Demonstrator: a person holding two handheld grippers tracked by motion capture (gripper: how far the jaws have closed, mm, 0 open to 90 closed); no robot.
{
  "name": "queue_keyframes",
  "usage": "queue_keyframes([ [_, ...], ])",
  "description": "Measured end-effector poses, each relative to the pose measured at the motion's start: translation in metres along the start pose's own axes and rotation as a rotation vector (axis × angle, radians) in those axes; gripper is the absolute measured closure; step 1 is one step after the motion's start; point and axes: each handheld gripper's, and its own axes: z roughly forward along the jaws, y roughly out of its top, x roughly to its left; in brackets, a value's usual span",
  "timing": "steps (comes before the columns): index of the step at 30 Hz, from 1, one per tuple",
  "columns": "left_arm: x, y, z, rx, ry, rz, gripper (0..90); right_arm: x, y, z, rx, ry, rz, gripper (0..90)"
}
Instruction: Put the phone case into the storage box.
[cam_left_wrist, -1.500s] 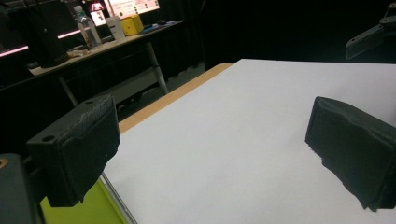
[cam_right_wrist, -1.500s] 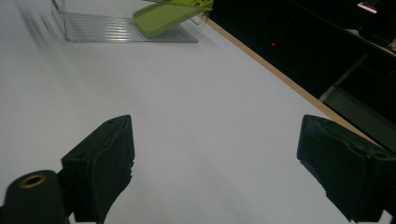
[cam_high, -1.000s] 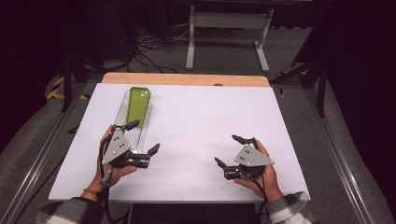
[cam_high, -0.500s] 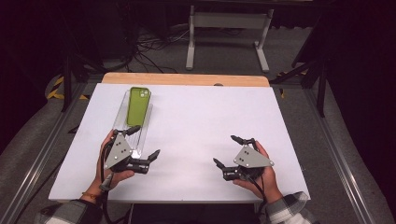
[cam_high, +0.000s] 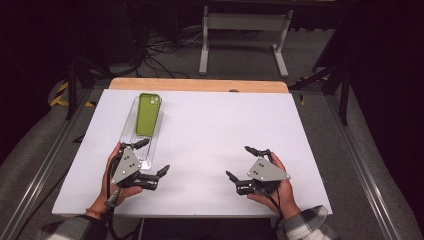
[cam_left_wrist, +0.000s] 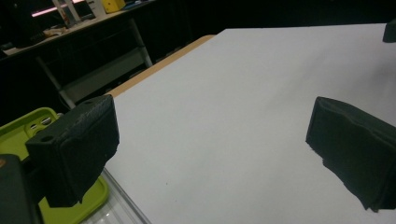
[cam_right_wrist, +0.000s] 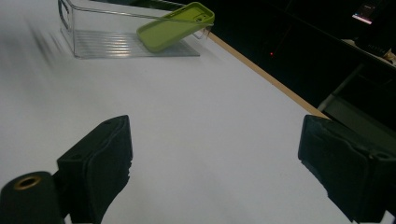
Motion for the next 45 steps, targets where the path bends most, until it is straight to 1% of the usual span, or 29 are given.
queue_keyframes([
  [2, 0.0, -0.002, -0.001, 0.001, 0.005, 0.003, 3.8, 0.001, 0.0, 0.001, -0.002, -0.001, 0.001, 11.0],
  [3, 0.0, -0.003, -0.002, 0.007, 0.005, 0.01, 3.8, 0.001, 0.0, 0.001, -0.001, -0.001, -0.001, 10.9],
  [4, 0.0, -0.003, -0.002, 0.007, 0.005, 0.01, 3.8, 0.001, 0.0, 0.001, -0.001, -0.001, -0.001, 10.9],
  [5, -0.001, -0.004, -0.004, 0.009, 0.003, 0.001, 3.8, 0.001, 0.0, 0.001, -0.001, -0.002, -0.001, 10.9],
  [6, 0.0, -0.005, -0.005, 0.011, 0.003, 0.009, 3.7, 0.001, 0.0, 0.0, -0.003, -0.002, 0.001, 10.8],
  [7, -0.001, -0.007, -0.005, 0.008, 0.003, -0.004, 3.7, 0.001, 0.0, 0.0, -0.007, -0.006, 0.011, 10.8],
  [8, 0.0, -0.007, -0.006, 0.015, 0.002, 0.003, 3.7, 0.001, 0.0, 0.0, -0.009, -0.009, 0.014, 10.5],
  [9, -0.001, -0.008, -0.006, 0.02, -0.003, -0.004, 3.7, 0.001, 0.0, 0.0, -0.008, -0.007, 0.017, 10.2],
  [10, -0.001, -0.009, -0.006, 0.023, -0.003, 0.006, 3.5, 0.0, 0.0, 0.001, -0.008, -0.004, 0.029, 9.9],
  [11, -0.002, -0.011, -0.007, 0.028, -0.001, 0.0, 3.3, 0.0, 0.0, 0.001, -0.008, 0.0, 0.032, 9.4],
  [12, -0.003, -0.012, -0.007, 0.044, -0.006, 0.009, 3.1, 0.0, -0.001, 0.001, -0.008, 0.003, 0.036, 9.0],
  [14, -0.005, -0.015, -0.007, 0.05, 0.0, 0.017, 2.9, 0.001, -0.001, 0.002, 0.004, -0.004, 0.032, 8.8],
  [15, -0.007, -0.019, -0.007, 0.059, -0.007, 0.003, 2.9, 0.001, -0.002, 0.003, 0.01, -0.011, 0.033, 8.8],
  [18, -0.008, -0.022, -0.007, 0.068, -0.006, 0.008, 2.9, 0.002, -0.002, 0.003, 0.012, -0.019, 0.03, 8.7],
  [19, -0.009, -0.023, -0.008, 0.065, -0.01, -0.002, 2.9, 0.002, -0.003, 0.003, 0.014, -0.022, 0.03, 8.6],
  [21, -0.01, -0.025, -0.007, 0.064, -0.028, -0.038, 3.0, 0.003, -0.004, 0.002, 0.013, -0.022, 0.025, 8.5],
  [22, -0.011, -0.027, -0.007, 0.067, -0.034, -0.041, 3.0, 0.004, -0.005, 0.002, 0.013, -0.026, 0.022, 8.5],
  [23, -0.011, -0.028, -0.006, 0.08, -0.033, -0.033, 3.0, 0.004, -0.005, 0.001, 0.014, -0.033, 0.014, 8.6],
  [29, -0.011, -0.032, -0.004, 0.081, -0.05, -0.07, 3.0, 0.004, -0.007, 0.0, 0.002, -0.045, 0.034, 8.9],
  [31, -0.01, -0.031, -0.005, 0.086, -0.05, -0.071, 3.1, 0.003, -0.008, 0.0, 0.002, -0.049, 0.041, 8.9],
  [32, -0.01, -0.031, -0.004, 0.09, -0.047, -0.065, 3.3, 0.003, -0.008, 0.0, 0.005, -0.05, 0.046, 9.1],
  [33, -0.01, -0.031, -0.005, 0.091, -0.045, -0.063, 3.4, 0.003, -0.008, 0.0, 0.007, -0.052, 0.046, 9.2],
  [35, -0.01, -0.031, -0.005, 0.091, -0.046, -0.076, 3.6, 0.003, -0.008, 0.0, 0.01, -0.046, 0.042, 9.2],
  [40, -0.01, -0.031, -0.005, 0.089, -0.041, -0.085, 3.7, 0.002, -0.009, -0.003, 0.0, -0.05, 0.041, 10.0],
  [44, -0.01, -0.03, -0.004, 0.088, -0.045, -0.072, 4.2, 0.003, -0.011, -0.002, 0.009, -0.061, 0.033, 10.3],
  [45, -0.011, -0.03, -0.004, 0.083, -0.049, -0.076, 4.1, 0.003, -0.011, -0.002, 0.01, -0.065, 0.028, 10.3],
])
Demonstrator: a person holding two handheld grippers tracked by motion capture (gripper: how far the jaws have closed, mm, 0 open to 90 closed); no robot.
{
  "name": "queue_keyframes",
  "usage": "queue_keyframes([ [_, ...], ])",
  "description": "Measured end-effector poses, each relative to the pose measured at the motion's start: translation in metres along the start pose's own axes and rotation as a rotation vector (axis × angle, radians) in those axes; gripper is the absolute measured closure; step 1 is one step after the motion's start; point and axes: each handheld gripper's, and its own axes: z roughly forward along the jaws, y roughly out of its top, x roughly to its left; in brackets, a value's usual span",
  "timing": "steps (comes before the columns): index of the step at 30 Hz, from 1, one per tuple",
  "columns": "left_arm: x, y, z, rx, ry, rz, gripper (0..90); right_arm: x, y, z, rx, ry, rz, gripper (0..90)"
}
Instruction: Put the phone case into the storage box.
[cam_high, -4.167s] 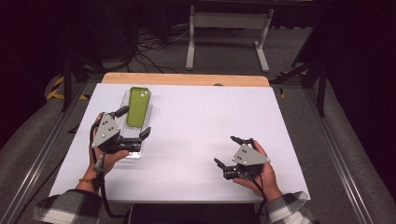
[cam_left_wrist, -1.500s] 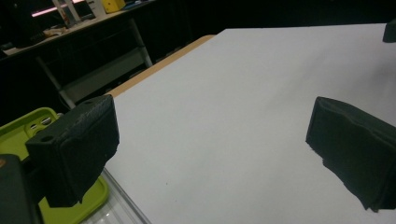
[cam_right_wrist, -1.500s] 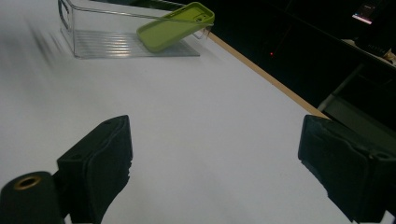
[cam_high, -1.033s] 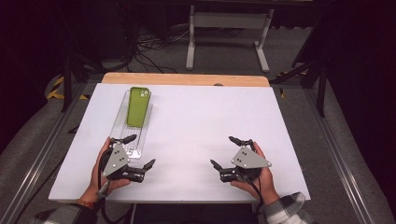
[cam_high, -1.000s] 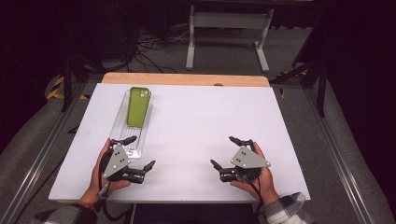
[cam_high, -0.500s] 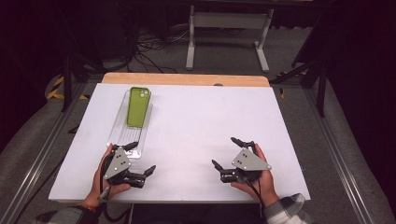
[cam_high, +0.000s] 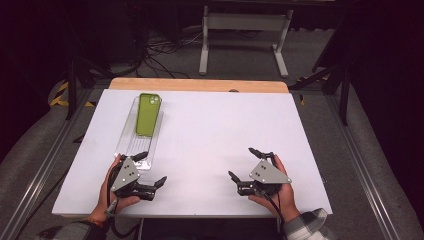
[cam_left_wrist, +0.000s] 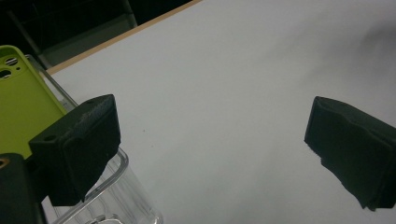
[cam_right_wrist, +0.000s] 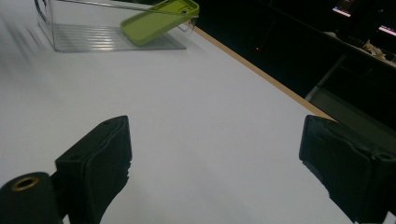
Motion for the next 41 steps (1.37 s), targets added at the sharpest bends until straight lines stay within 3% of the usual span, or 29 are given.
queue_keyframes([
  [11, -0.0016, 0.0004, 0.0004, -0.006, -0.006, 0.01, 4.0, 0.0031, -0.0017, 0.0019, 0.016, -0.002, -0.004, 10.8],
  [17, -0.0032, 0.0017, 0.0031, -0.005, -0.013, 0.022, 4.5, 0.0016, -0.0036, 0.0021, 0.02, 0.023, 0.027, 11.1],
  [23, -0.0017, 0.0008, 0.0036, -0.004, -0.012, 0.004, 4.4, 0.0009, -0.0039, 0.0013, 0.021, 0.027, 0.031, 11.4],
  [41, -0.0007, 0.0019, 0.0042, -0.004, -0.011, -0.002, 5.0, -0.0036, -0.005, 0.0015, 0.028, 0.04, 0.072, 12.1],
])
